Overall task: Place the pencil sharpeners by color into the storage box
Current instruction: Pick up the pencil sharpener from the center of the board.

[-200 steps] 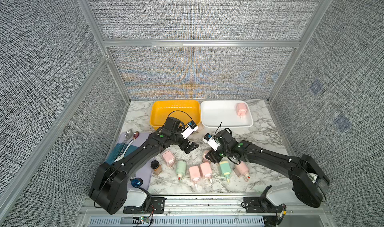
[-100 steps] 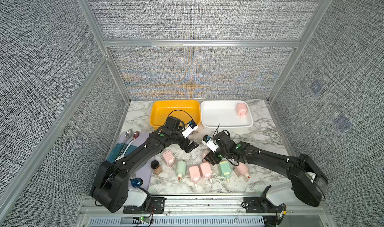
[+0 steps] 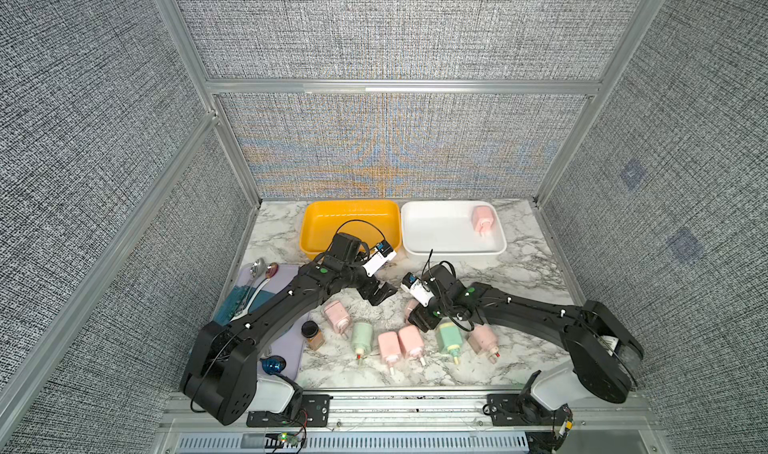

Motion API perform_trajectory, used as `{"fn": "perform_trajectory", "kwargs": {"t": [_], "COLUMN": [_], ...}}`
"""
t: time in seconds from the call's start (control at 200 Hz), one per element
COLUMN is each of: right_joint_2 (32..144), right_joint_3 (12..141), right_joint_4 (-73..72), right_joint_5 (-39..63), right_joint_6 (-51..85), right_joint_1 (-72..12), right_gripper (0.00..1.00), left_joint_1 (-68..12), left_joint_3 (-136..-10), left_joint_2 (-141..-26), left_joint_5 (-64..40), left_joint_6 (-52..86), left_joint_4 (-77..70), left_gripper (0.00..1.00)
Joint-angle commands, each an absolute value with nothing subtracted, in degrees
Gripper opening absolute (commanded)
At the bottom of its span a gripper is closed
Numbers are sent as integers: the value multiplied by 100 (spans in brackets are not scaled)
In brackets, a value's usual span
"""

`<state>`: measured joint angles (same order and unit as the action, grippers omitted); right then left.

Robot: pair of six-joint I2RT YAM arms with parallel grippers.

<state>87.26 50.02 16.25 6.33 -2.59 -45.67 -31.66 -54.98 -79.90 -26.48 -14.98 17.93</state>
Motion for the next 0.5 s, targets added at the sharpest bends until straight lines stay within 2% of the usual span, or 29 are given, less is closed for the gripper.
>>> {"fn": "perform_trajectory", "kwargs": {"t": [0.0,0.08,0.215,0.315,0.38,0.495], "right_joint_2": [8712,8633,8501,8484,8452,8313], "right_joint_3": [5052,5071,5129,5370,5506,5572], "right_joint_4": [1646,1622,1589,1686,1688,1519], "right_joint_5": [598,602,562,460,344,361], "right_joint_6": [-323,-335,-322,-182,-90,1], "right_joint_1": [-4568,-4570,-4570,-4570,-4551,-4473], "right_gripper": [72,64,43,19,0,0], "left_joint_1": [-3150,-3134,-3116,-3107,-3094,-3076], "left_joint_3": [-5502,-5502,-5526,-5588,-5601,-5623], "left_joint_2": [-8012,-8013,-8071,-8096,-8089,-8121], "left_joint_5": [-2642,-2645,-2637,-2656,-2693,-2712], "left_joint_6": [-1512,-1503,-1463,-1399,-1368,-1269], "left_joint_4": [1771,1760,1734,1714,1628,1397], "left_gripper": [99,99,99,99,99,99]}}
